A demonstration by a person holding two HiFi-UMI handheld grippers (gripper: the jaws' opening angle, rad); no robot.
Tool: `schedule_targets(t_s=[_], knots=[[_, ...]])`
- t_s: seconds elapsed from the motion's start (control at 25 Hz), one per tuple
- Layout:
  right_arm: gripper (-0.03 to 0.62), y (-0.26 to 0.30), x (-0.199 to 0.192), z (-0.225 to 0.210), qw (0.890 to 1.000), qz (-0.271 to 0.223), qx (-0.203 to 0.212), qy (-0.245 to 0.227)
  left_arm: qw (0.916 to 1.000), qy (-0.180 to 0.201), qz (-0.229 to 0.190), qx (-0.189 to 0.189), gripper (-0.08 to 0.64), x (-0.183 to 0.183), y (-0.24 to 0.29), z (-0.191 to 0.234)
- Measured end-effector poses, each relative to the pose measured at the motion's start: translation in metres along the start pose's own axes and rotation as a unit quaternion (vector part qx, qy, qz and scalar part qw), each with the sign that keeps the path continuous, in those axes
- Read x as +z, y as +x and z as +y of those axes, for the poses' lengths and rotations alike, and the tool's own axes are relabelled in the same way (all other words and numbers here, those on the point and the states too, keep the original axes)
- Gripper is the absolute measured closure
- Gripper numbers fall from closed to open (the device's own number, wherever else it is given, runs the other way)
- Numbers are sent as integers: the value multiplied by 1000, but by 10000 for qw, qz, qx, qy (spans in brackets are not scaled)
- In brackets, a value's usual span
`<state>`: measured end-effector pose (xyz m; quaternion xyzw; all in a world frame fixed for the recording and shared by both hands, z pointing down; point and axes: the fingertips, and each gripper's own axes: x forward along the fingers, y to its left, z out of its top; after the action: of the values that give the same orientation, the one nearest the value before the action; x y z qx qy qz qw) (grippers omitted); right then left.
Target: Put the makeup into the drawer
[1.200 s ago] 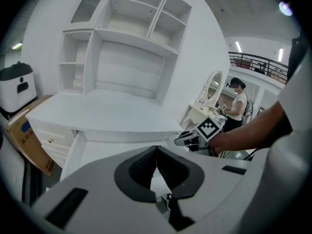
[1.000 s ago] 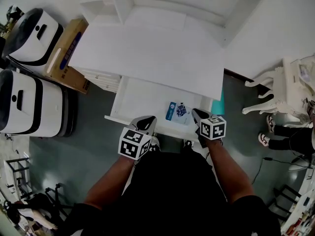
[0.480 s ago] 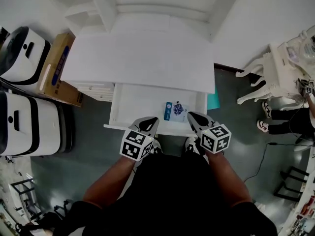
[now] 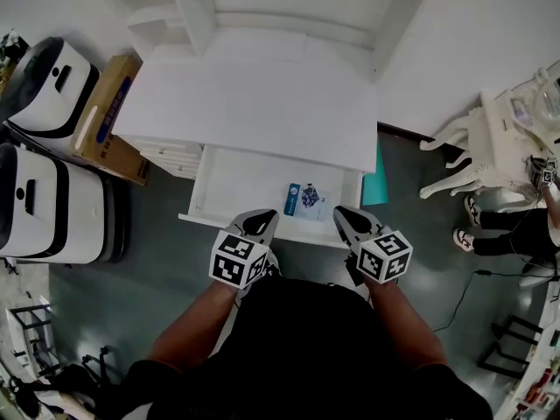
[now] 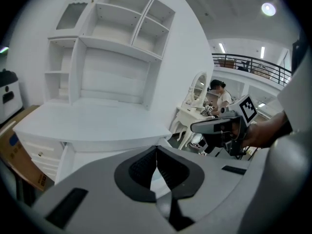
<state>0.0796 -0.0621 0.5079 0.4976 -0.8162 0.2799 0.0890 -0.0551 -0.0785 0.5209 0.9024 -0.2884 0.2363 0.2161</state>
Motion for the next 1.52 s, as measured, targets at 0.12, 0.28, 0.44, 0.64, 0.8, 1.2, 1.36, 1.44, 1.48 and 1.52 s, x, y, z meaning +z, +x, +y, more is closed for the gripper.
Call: schedule_targets(t_s=[0.12,0.28,0.44,0.64,0.8,1.2,1.36,1.44,1.48,1.52], knots=[[566,-15,-6,-2,9997,28,233,45,9997,-143,-115,170,549,1,1,-17],[566,-35,-10,-9,9987,45,497,36,9988,-218,-179,398,549,0,5,-44],[566,-63,-17,-13,9971,66,756,-77,9975,-258,-233,611,549,-2,6,-79],[566,-101,-32,-21,9945,157,998,-265,9960,-350,-277,777,549,-14,5,-129],[566,-132,-49,-28,9926,252,1144,-315,9945,-466,-228,907,549,-34,7,-166],[566,-179,-67,-31,9906,241,1297,-366,9904,-755,-308,1117,549,-54,-5,-221],[566,-188,-67,-23,9903,176,1318,-401,9897,-666,-364,1213,549,-50,-17,-222],[566,-189,-68,-19,9907,167,1298,-380,9900,-638,-356,1207,549,-49,-21,-221],[566,-189,-69,-16,9909,172,1280,-367,9905,-617,-335,1185,549,-49,-23,-220],[566,-189,-70,-14,9913,175,1255,-359,9911,-586,-305,1154,549,-50,-24,-220]])
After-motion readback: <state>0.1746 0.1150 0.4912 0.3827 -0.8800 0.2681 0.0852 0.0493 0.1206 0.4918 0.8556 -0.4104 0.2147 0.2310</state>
